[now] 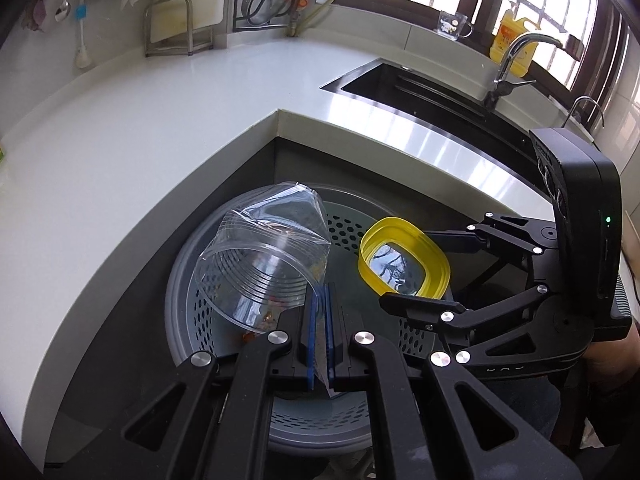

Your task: Collect trash

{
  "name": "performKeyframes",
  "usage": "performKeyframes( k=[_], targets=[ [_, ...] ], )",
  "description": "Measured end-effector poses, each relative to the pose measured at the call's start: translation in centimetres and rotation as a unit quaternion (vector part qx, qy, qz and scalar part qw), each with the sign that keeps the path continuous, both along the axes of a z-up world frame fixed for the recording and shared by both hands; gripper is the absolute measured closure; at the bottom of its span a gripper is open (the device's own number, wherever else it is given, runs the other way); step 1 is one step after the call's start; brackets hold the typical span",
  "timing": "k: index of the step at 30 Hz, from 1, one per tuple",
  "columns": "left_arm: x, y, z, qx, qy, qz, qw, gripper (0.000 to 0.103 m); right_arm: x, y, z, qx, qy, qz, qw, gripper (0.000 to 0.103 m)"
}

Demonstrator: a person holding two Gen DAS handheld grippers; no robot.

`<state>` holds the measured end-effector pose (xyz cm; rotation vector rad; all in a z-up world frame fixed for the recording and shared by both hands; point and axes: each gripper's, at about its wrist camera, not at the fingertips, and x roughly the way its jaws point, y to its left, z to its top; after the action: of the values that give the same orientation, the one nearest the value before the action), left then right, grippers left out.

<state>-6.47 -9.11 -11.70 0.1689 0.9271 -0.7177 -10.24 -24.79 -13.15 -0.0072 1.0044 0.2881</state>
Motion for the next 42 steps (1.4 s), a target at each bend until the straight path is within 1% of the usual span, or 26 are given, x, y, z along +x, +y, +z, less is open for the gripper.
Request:
performKeyframes(
  k=[6,8,10,11,12,13,15,17,19,20,26,27,28,29,31,32,38,42],
  targets=[
    [0.5,0.2,-0.1,0.001,0.004,0.011,0.9999,0.098,0.2,-0.4,0.1,0.001,-0.003,-0.003,1.000,0.034],
    [0.7,0.3,-0.3,0.007,0.004,0.019,0.9998,0.097,0.2,-0.4,0.0,0.003,0.002,0.001,1.000,0.033],
    [0.8,0.3,-0.3,0.005,0.006,0.023,0.9997,0.096,0.1,-0.3,-0.1,-0.002,0.005,0.004,1.000,0.033],
    [0.8,0.4,-0.2,0.005,0.003,0.026,0.9996,0.091,0.1,-0.2,-0.1,-0.001,0.006,0.006,1.000,0.033],
    [0.8,0.4,-0.2,0.006,0.000,0.028,0.9996,0.083,0.1,-0.1,-0.1,-0.004,0.006,0.006,1.000,0.033],
    [0.8,0.5,-0.1,0.005,-0.002,0.032,0.9995,0.077,0.1,-0.1,-0.2,-0.007,0.005,0.006,1.000,0.033],
    [0.8,0.8,0.1,0.002,-0.011,0.046,0.9989,0.048,0.1,-0.1,-0.2,-0.007,0.008,0.007,1.000,0.032],
    [0.8,1.0,0.4,-0.006,-0.015,0.052,0.9985,0.034,0.1,-0.1,-0.3,-0.004,0.007,0.008,1.000,0.026],
    [0.9,1.1,0.7,-0.009,-0.016,0.055,0.9983,0.033,0.1,0.0,-0.3,-0.005,0.015,0.007,1.000,0.025],
    [0.9,1.2,0.8,-0.011,-0.016,0.057,0.9982,0.030,0.0,0.0,-0.3,-0.005,0.015,0.008,1.000,0.023],
    [0.8,1.5,1.7,-0.015,-0.027,0.065,0.9974,0.025,-0.2,-0.4,0.3,-0.004,0.008,0.001,1.000,0.021],
    [0.6,1.4,1.9,-0.014,-0.030,0.066,0.9973,0.022,-0.3,-0.5,0.5,-0.003,0.007,-0.001,1.000,0.021],
    [0.4,1.4,2.1,-0.011,-0.035,0.068,0.9970,0.019,-0.5,-0.5,0.8,0.000,0.005,-0.002,1.000,0.017],
    [0.3,1.5,2.4,-0.011,-0.039,0.072,0.9966,0.012,-0.8,-0.5,1.2,0.003,0.002,-0.003,1.000,0.013],
    [0.2,1.7,2.9,-0.008,-0.046,0.079,0.9958,0.009,-1.3,-0.5,1.8,0.006,-0.003,-0.004,1.000,0.009],
    [0.0,1.8,3.1,-0.004,-0.049,0.084,0.9953,0.007,-1.6,-0.6,2.2,0.007,-0.007,-0.006,1.000,0.009],
    [-0.2,2.4,4.0,0.018,-0.045,0.100,0.9938,0.007,-3.0,-1.4,3.6,0.012,-0.005,-0.032,0.999,0.009],
    [-0.2,2.9,3.9,0.026,-0.043,0.113,0.9923,0.007,-3.8,-2.2,4.5,0.034,-0.013,-0.041,0.999,0.009]
  ],
)
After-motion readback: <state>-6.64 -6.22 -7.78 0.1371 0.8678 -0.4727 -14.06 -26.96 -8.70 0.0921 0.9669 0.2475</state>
